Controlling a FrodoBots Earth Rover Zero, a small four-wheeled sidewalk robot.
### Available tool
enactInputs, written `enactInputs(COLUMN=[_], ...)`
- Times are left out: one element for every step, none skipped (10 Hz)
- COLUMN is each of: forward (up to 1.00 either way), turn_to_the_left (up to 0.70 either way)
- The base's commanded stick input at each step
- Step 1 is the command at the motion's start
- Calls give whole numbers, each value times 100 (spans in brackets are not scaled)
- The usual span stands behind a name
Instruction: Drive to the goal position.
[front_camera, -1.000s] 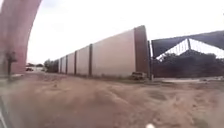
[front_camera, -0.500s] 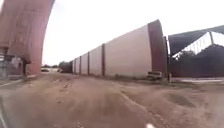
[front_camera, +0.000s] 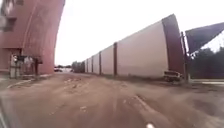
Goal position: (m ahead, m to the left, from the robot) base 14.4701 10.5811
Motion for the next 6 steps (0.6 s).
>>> enactInputs(forward=[70,70,70,70,70,70], turn_to_the_left=[0,0,0,0,0,0])
